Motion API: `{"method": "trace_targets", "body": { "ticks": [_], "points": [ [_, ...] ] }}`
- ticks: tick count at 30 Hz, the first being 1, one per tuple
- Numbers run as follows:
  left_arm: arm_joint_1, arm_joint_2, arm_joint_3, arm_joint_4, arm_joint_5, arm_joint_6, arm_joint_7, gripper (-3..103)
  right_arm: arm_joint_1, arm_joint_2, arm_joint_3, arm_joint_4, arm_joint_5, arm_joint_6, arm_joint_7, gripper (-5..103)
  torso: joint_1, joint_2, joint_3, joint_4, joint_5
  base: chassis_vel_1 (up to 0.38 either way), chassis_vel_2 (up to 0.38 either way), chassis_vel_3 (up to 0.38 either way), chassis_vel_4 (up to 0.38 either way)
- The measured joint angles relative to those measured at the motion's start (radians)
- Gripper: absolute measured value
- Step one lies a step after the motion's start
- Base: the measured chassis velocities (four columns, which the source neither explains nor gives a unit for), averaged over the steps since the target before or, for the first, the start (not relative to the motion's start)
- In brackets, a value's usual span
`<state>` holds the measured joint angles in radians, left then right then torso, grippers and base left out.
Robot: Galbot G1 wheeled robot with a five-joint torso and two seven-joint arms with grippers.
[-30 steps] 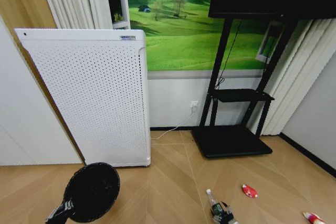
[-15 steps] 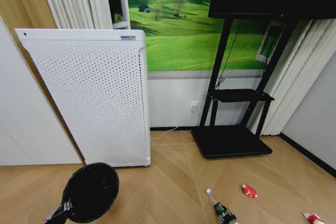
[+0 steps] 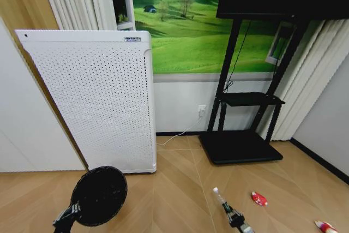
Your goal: Pick up the trash bin and place the garbage on the floor into it.
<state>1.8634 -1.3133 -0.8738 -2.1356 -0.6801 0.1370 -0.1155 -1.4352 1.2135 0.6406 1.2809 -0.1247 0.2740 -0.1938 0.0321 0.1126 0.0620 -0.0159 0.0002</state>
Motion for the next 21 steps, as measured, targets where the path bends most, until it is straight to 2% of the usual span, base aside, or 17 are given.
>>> {"method": "trace_targets", "body": {
  "ticks": [2,3,6,8,10,11,12,13,15,16,18,20,21],
  "points": [
    [-0.032,0.060,0.037,0.027,-0.031,0.000,0.004,3,-0.018,-0.016,0.006,0.066,0.059,0.033,-0.007,20,0.000,0.000,0.000,-0.0002,-0.0006,0.000,0.000,0.000,0.000],
    [-0.032,0.060,0.037,0.027,-0.031,0.000,0.004,3,-0.018,-0.016,0.006,0.066,0.059,0.033,-0.007,20,0.000,0.000,0.000,-0.0002,-0.0006,0.000,0.000,0.000,0.000],
    [-0.097,0.140,0.109,0.094,-0.074,-0.014,0.025,3,-0.046,-0.048,0.004,0.143,0.103,0.120,-0.029,20,0.000,0.000,0.000,0.0007,-0.0003,0.000,0.000,0.000,0.000],
    [-0.139,0.166,0.143,0.123,-0.082,-0.021,0.030,3,-0.063,-0.054,0.004,0.171,0.118,0.141,-0.031,20,0.000,0.000,0.000,0.0002,-0.0006,0.000,0.000,0.000,0.000],
    [-0.233,0.204,0.232,0.188,-0.094,-0.037,0.045,3,-0.105,-0.067,0.003,0.243,0.147,0.161,-0.033,20,0.000,0.000,0.000,-0.0001,0.0001,0.000,0.000,0.000,0.000],
    [-0.233,0.204,0.232,0.188,-0.094,-0.037,0.045,3,-0.105,-0.067,0.003,0.243,0.147,0.161,-0.033,20,0.000,0.000,0.000,-0.0001,0.0001,0.000,0.000,0.000,0.000],
    [-0.302,0.225,0.302,0.238,-0.099,-0.042,0.053,3,-0.142,-0.066,0.010,0.299,0.156,0.173,-0.035,20,0.000,0.000,0.000,-0.0002,-0.0008,0.000,0.000,0.000,0.000],
    [-0.302,0.225,0.302,0.238,-0.099,-0.042,0.053,3,-0.142,-0.066,0.010,0.299,0.156,0.173,-0.035,20,0.000,0.000,0.000,-0.0002,-0.0008,0.000,0.000,0.000,0.000],
    [-0.417,0.252,0.425,0.335,-0.101,-0.054,0.073,3,-0.209,-0.047,0.029,0.385,0.166,0.194,-0.041,20,0.000,0.000,0.000,-0.0002,0.0004,0.000,0.000,0.000,0.000],
    [-0.417,0.252,0.425,0.335,-0.101,-0.054,0.073,3,-0.209,-0.047,0.029,0.385,0.166,0.194,-0.041,20,0.000,0.000,0.000,-0.0002,0.0004,0.000,0.000,0.000,0.000],
    [-0.520,0.264,0.532,0.426,-0.099,-0.061,0.099,3,-0.267,-0.023,0.041,0.457,0.167,0.219,-0.048,20,0.000,0.000,0.000,-0.0003,-0.0008,0.000,0.000,0.000,0.000],
    [-0.548,0.264,0.566,0.451,-0.096,-0.066,0.110,3,-0.280,-0.017,0.042,0.478,0.168,0.225,-0.050,20,0.000,0.000,0.000,-0.0003,0.0003,0.000,0.000,0.000,0.000],
    [-0.604,0.262,0.632,0.499,-0.092,-0.074,0.133,3,-0.305,-0.008,0.042,0.519,0.167,0.236,-0.055,20,0.000,0.000,0.000,-0.0001,0.0000,0.000,0.000,0.000,0.000]
  ]
}}
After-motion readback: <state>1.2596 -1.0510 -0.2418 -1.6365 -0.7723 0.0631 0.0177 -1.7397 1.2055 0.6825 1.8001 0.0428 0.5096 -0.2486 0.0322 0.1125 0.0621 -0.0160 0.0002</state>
